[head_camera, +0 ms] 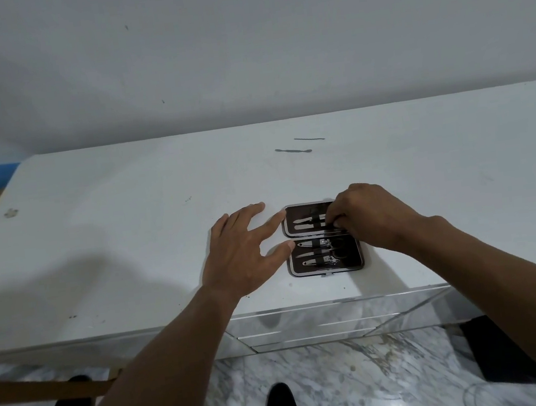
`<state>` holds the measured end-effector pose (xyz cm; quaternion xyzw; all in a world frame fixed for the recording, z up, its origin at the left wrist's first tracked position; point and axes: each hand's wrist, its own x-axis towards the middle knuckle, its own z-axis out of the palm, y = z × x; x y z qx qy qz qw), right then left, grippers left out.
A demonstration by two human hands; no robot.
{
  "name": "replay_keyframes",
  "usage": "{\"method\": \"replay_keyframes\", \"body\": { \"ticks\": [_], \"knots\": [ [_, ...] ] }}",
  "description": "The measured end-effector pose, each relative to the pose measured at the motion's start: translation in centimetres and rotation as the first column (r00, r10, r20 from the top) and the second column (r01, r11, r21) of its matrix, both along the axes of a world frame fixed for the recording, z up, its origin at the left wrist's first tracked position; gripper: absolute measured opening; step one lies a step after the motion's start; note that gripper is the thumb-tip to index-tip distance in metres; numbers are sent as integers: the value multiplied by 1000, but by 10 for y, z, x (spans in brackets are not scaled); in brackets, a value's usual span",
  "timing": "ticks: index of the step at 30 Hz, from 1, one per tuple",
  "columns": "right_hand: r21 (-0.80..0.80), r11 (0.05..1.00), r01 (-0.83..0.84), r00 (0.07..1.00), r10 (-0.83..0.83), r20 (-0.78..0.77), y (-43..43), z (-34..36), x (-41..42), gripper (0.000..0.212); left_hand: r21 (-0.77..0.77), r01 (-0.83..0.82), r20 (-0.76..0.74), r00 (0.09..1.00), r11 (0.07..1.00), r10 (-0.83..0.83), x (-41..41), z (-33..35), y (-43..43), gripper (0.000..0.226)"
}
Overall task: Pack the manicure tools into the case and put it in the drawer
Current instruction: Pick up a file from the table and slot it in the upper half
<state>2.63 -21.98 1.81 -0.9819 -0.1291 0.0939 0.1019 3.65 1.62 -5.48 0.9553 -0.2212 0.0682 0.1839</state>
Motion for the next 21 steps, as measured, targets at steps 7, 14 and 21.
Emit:
{"method": "replay_keyframes", "body": {
  "ticks": [7,14,21],
  "knots": [
    [10,1000,-10,1000,10,25,0,-2,-2,28,1,0,-3,1000,1000,0,0,0,0,58],
    [24,1000,-11,999,10,30,-1,-5,-2,28,11,8,-8,1000,1000,-8,0,1,0,60],
    [61,998,12,999,-14,37,-2,-8,-3,22,2,38,-48,998,999,-37,0,0,0,61]
  ]
}}
